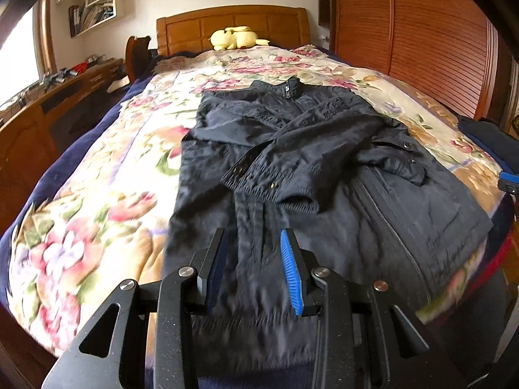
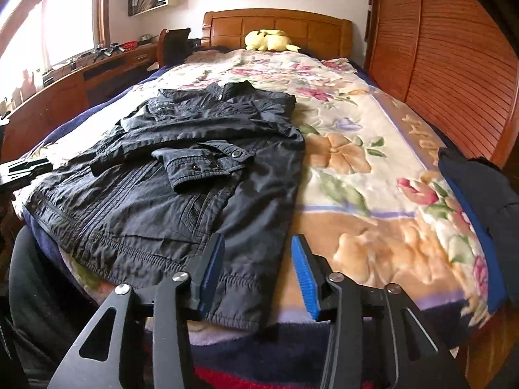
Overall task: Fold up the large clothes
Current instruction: 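Move both grippers down to the jacket hem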
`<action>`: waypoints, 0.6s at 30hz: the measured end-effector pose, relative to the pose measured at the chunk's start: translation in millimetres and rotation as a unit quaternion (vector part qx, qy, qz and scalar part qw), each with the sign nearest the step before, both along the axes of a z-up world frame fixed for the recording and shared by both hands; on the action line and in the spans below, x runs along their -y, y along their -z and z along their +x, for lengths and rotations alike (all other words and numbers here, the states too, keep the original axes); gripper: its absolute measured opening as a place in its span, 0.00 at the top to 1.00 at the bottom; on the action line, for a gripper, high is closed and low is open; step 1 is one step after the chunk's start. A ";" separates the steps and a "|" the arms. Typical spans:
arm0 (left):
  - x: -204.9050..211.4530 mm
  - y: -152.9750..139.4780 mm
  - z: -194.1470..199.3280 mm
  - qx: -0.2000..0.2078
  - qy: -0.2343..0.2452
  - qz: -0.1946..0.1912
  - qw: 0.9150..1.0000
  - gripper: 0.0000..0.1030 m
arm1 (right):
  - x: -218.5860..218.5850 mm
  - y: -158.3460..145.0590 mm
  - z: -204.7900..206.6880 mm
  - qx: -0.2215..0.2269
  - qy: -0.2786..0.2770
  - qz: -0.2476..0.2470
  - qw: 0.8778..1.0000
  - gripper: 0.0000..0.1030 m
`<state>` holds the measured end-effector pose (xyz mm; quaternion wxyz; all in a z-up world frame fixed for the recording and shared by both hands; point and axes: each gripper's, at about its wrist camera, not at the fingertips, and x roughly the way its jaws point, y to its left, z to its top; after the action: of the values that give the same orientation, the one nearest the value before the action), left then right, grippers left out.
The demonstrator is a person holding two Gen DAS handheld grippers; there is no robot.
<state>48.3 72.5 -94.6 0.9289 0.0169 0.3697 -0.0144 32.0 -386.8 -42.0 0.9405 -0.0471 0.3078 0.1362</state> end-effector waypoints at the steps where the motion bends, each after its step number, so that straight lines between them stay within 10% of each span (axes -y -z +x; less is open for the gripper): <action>1: -2.4 0.4 -4.3 -0.002 -0.003 -0.002 1.000 0.66 | -0.3 1.8 -0.2 -0.002 0.000 0.002 1.000 0.54; 18: -36.4 35.5 -25.2 -0.044 -0.053 0.005 0.998 0.65 | -4.8 60.5 49.0 -0.079 0.002 0.019 0.997 0.51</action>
<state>23.1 108.9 -130.1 0.9111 0.0011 0.4107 0.0354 81.0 -381.9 -102.5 0.9141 -0.0179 0.3789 0.1433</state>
